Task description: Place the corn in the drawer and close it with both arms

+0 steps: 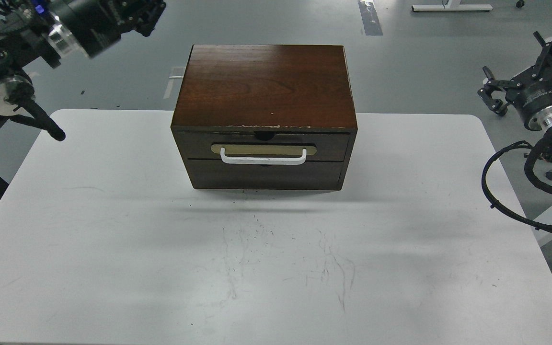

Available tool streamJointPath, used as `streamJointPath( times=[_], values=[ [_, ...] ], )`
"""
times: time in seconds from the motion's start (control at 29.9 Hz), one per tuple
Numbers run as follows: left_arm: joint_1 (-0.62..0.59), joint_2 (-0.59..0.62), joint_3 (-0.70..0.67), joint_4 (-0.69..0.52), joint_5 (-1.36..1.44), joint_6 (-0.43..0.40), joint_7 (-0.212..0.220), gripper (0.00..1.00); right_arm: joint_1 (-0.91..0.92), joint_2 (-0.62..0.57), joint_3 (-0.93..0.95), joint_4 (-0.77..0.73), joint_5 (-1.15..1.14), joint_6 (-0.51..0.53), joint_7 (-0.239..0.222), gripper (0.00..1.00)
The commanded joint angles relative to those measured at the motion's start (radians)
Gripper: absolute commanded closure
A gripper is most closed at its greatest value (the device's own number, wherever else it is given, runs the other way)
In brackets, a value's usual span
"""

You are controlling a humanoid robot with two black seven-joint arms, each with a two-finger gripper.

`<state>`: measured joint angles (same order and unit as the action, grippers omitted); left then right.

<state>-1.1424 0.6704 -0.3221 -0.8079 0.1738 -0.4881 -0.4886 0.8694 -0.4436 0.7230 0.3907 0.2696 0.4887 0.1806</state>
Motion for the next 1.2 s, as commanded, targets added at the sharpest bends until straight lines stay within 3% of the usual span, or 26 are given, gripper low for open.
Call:
streamJointPath(
  times=[0.0, 0.13, 0.3, 0.5, 1.17],
  values=[
    [0.055, -0.054, -0.009, 0.142, -0.225, -0.001, 0.0, 0.06, -0.003, 0.011, 0.024, -0.004, 0.002, 0.0, -0.009, 0.0],
    [0.134, -0.06, -0.046, 0.167, -0.301, -0.001, 0.0, 0.03, -0.003, 0.031, 0.024, -0.007, 0.002, 0.0, -0.01, 0.0],
    [0.246, -0.075, -0.204, 0.249, -0.338, -0.001, 0.0, 0.03, -0.006, 0.074, 0.036, -0.049, 0.072, 0.0, -0.019, 0.0],
    [0.322, -0.123, -0.258, 0.312, -0.416, -0.001, 0.108, 0.03, -0.015, 0.098, 0.036, -0.059, 0.137, 0.0, -0.03, 0.0],
    [0.349, -0.18, -0.33, 0.263, -0.444, -0.001, 0.116, 0.02, -0.02, 0.14, 0.003, -0.064, 0.128, 0.0, -0.018, 0.0]
  ],
)
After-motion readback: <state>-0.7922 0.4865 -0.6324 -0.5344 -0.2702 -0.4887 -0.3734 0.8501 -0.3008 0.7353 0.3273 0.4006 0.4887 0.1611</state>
